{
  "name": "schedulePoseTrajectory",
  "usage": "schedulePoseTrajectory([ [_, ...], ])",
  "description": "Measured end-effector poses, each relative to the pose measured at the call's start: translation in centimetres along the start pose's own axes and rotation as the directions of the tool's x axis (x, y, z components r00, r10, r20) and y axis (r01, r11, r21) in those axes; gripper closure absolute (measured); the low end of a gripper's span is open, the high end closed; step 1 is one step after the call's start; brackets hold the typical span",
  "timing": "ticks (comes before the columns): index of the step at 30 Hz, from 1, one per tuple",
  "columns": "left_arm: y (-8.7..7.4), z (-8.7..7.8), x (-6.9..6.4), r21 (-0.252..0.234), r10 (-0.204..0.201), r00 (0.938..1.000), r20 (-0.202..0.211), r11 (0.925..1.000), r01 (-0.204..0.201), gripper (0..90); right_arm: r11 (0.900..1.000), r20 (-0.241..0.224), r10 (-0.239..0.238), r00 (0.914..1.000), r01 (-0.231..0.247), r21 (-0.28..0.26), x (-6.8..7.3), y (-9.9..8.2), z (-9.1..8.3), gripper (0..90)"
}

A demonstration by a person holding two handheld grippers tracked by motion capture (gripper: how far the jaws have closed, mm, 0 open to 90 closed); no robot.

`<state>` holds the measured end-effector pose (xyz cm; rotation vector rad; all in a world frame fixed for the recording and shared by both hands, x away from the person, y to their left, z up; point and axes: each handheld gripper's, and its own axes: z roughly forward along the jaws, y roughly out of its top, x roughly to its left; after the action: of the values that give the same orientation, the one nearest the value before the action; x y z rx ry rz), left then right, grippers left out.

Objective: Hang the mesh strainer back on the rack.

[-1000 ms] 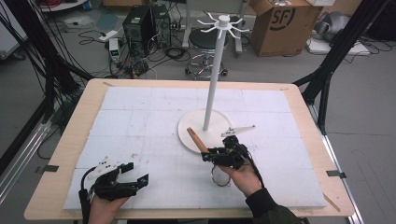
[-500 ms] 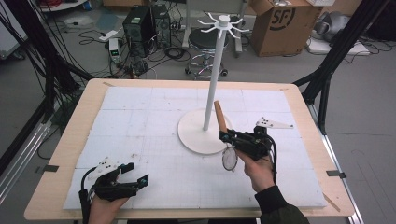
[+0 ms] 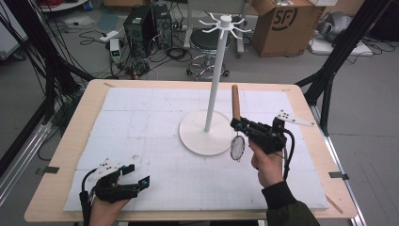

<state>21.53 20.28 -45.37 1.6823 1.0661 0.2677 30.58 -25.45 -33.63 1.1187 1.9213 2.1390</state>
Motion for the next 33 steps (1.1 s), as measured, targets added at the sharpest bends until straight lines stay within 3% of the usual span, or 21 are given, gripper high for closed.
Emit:
schedulePoseTrajectory([
  [3,0.0,0.0,0.0,0.001,0.001,1.0,0.0,1.0,-0.001,16.0,0.9993,0.01,-0.028,0.9995,0.029,-0.026,0.3,0.6,-0.1,68.6],
  [6,0.0,0.1,0.0,0.003,0.005,1.0,0.001,1.0,-0.005,16.0,0.9969,0.0,-0.036,0.9994,0.035,-0.071,0.8,1.4,-0.3,68.6],
  [15,0.0,0.0,0.0,0.001,0.003,1.0,0.003,1.0,-0.003,16.0,0.9902,-0.035,-0.041,0.9985,0.036,-0.135,1.9,4.3,0.2,68.6],
  [33,0.0,-0.1,0.0,0.002,0.005,1.0,0.005,1.0,-0.005,16.0,0.9814,-0.043,-0.06,0.9972,0.051,-0.185,3.1,7.9,0.9,68.6],
])
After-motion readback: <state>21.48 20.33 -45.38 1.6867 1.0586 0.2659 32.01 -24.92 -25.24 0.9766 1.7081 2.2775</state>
